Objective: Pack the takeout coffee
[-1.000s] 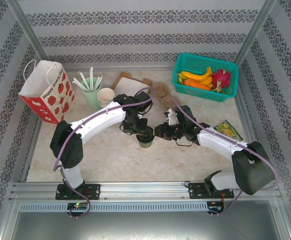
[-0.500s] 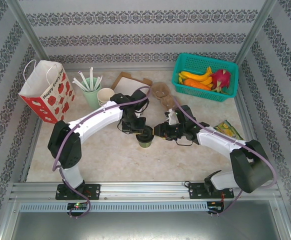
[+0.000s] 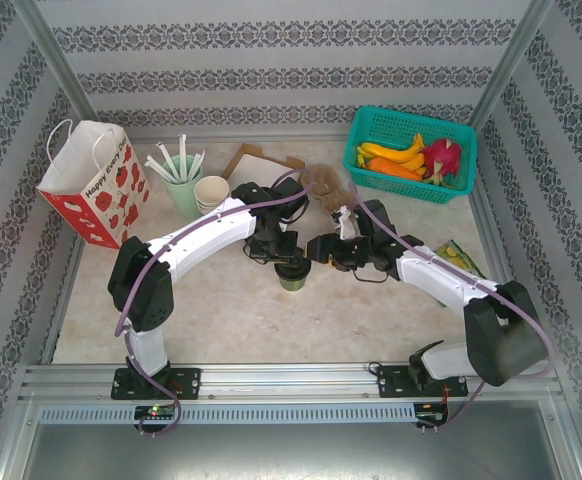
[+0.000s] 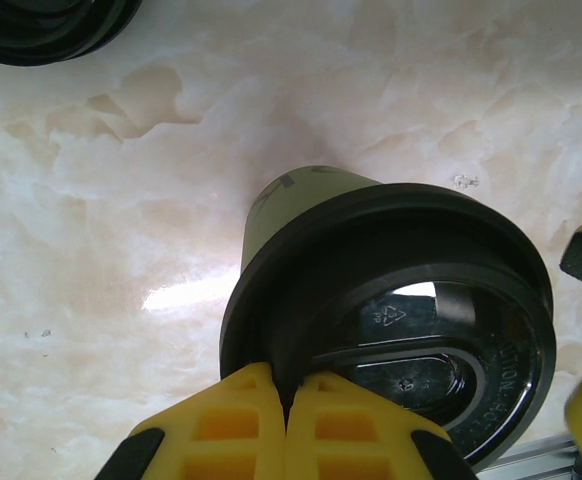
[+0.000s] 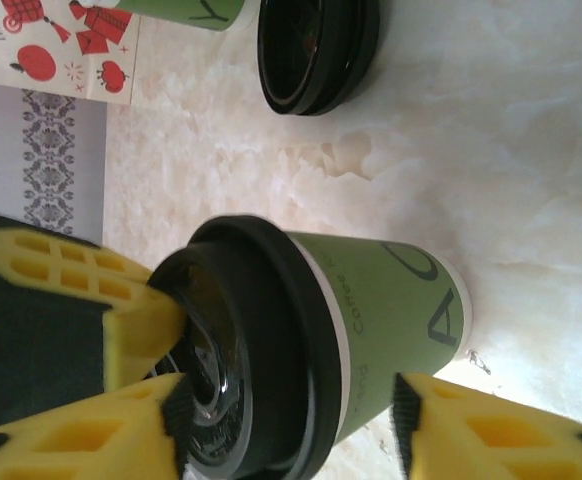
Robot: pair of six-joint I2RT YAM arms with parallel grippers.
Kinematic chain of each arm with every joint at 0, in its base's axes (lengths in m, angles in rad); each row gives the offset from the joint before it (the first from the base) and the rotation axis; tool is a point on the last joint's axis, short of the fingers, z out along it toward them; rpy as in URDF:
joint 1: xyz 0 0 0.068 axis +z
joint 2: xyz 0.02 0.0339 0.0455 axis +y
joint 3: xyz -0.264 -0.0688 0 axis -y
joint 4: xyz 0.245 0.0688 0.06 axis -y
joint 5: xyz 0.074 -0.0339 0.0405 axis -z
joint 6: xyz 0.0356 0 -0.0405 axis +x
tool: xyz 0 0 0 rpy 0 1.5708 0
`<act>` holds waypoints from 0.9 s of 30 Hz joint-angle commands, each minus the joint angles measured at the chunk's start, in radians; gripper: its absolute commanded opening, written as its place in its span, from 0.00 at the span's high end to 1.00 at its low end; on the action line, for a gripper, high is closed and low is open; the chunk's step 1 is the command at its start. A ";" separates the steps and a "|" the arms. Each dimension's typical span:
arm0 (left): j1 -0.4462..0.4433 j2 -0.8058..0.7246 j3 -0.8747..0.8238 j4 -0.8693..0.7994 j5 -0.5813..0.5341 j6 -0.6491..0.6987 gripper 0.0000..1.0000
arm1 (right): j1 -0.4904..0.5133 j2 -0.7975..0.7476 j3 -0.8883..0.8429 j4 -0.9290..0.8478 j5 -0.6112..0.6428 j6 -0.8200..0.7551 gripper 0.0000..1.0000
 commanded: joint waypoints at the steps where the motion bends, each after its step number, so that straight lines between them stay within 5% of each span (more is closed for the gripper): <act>1: -0.013 0.056 -0.006 -0.033 -0.045 -0.007 1.00 | 0.021 -0.056 -0.049 0.040 0.043 -0.060 0.36; 27: -0.015 0.063 -0.022 -0.019 -0.027 -0.004 1.00 | 0.142 -0.091 -0.153 0.154 0.075 -0.193 0.37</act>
